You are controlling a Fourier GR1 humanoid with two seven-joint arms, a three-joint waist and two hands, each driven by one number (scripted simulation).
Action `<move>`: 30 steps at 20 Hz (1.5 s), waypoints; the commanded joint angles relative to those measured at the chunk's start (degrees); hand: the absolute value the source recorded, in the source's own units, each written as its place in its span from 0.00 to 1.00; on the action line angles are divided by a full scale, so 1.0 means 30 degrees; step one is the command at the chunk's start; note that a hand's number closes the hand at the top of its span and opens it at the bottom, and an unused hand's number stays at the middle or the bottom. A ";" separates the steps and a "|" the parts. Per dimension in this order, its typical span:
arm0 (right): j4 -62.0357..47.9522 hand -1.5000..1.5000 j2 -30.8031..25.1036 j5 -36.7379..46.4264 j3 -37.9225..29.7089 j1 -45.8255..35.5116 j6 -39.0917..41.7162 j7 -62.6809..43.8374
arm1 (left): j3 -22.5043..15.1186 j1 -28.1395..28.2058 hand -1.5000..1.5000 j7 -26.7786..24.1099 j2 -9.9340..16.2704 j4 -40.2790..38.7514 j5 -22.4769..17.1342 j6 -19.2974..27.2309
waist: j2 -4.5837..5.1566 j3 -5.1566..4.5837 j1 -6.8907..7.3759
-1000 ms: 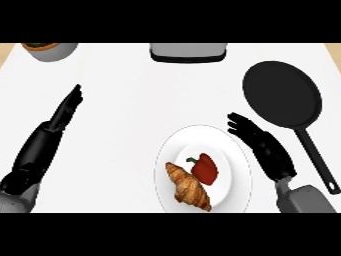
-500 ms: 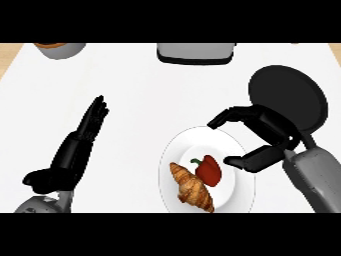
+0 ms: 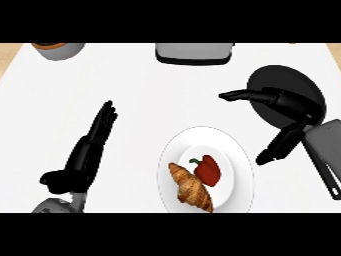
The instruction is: Pick the bell pepper from the plate and place it in the pan
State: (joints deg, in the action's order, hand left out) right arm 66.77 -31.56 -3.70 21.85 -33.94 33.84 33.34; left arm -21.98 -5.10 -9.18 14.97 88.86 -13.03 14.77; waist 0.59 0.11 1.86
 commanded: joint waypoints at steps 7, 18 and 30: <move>-0.0247 0.00 0.1070 0.6177 0.4502 -0.2712 -0.0466 0.0647 | 0.0575 0.0040 0.50 0.0071 -0.0124 -0.0120 0.0250 -0.0018 | -0.0113 -0.0031 -0.0171; 0.1133 0.00 0.2109 1.2915 0.8419 -0.2728 -0.2317 -0.1084 | 0.1513 -0.0027 0.50 -0.0065 -0.0131 -0.0471 0.0127 -0.0831 | -0.0198 -0.0041 -0.0532; -0.0835 0.00 0.4788 1.7155 0.6420 -0.0961 -0.2101 -0.1066 | 0.1798 -0.0201 0.50 0.0267 -0.1889 -0.0995 0.1733 -0.0953 | -0.0181 -0.0039 -0.0563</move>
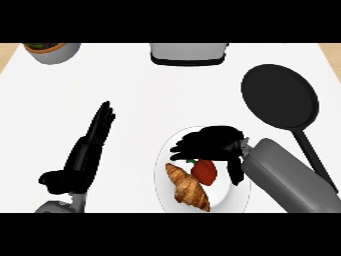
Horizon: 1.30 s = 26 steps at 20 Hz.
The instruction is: Pick the bell pepper from the plate and place it in the pan
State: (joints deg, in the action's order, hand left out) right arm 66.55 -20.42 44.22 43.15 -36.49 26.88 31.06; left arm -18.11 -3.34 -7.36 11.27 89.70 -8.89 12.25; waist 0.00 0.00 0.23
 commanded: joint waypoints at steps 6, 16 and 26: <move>-0.0922 0.00 0.2226 0.1792 -0.2048 0.0916 0.0734 0.0453 | 0.0673 0.0237 0.50 0.1336 -0.0412 0.1021 0.0610 -0.0576 | -0.0015 0.0000 -0.0012; -0.6833 0.00 0.4614 0.5433 -0.2728 0.0644 -0.2712 0.1625 | 0.2068 0.0136 0.50 0.0383 -0.0532 -0.0031 0.0702 -0.1911 | 0.0039 0.0002 0.0088; -0.6651 1.00 0.4427 0.8305 -0.1909 0.0595 -0.4005 0.3432 | 0.2525 0.0627 0.50 -0.0459 -0.0745 -0.0561 0.0900 -0.2637 | 0.0013 -0.0001 0.0018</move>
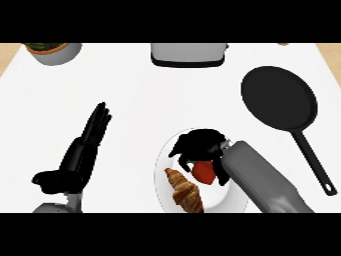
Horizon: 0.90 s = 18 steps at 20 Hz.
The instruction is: Pick the bell pepper from the plate and place it in the pan
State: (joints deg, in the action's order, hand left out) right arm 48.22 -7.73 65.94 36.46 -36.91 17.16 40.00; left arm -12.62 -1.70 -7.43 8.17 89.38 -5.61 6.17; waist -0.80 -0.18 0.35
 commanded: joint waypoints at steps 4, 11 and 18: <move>-0.1030 1.00 0.0726 0.1298 -0.0653 0.0403 -0.1484 0.0903 | -0.0452 0.0438 0.50 -0.1207 -0.1060 -0.0880 0.1105 0.0279 | 0.0273 0.0059 -0.0040; 0.0733 1.00 0.0551 -0.0393 -0.3182 0.1408 -0.3489 0.1697 | 0.0855 0.0382 0.50 0.0328 0.0171 0.0612 -0.0057 -0.0759 | 0.0230 0.0058 -0.0215; 0.0013 1.00 0.2057 -0.1454 -0.9176 0.1201 -0.5734 -0.9474 | 0.1142 0.0474 0.50 0.0425 -0.0063 0.0472 0.0356 0.0167 | -0.0063 0.0012 -0.1510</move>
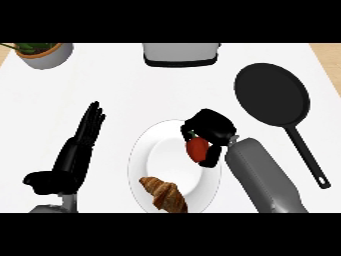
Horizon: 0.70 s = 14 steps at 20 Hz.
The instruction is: Pick the bell pepper from the plate and place it in the pan
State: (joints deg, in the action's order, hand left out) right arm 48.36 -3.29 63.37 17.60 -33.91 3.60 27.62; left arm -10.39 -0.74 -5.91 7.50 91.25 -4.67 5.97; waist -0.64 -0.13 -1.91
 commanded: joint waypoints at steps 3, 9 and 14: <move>0.0961 1.00 0.0972 -0.0006 -0.4469 0.0041 -0.3775 -0.9963 | 0.0236 0.0543 0.50 0.0130 0.0024 0.0266 0.0015 0.0355 | -0.0403 -0.0011 -0.0815; 0.4823 1.00 0.1085 -0.0531 -0.3198 -0.0415 -0.7703 -1.7131 | -0.0177 0.0050 0.50 0.0087 -0.0064 -0.0280 -0.0008 -0.0234 | -0.0089 0.0023 0.0375; 0.7426 1.00 0.1093 -0.0209 -0.1390 0.0078 -0.9406 -2.2647 | -0.0141 0.0021 0.50 -0.0007 0.0032 0.0056 -0.0016 -0.0469 | 0.0055 0.0035 0.0637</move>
State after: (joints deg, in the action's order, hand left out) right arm 65.14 -0.15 62.63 10.86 -34.62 -20.17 -28.70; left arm -10.74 -0.87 -6.15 7.23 90.56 -4.46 5.39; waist -0.74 -0.07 -0.74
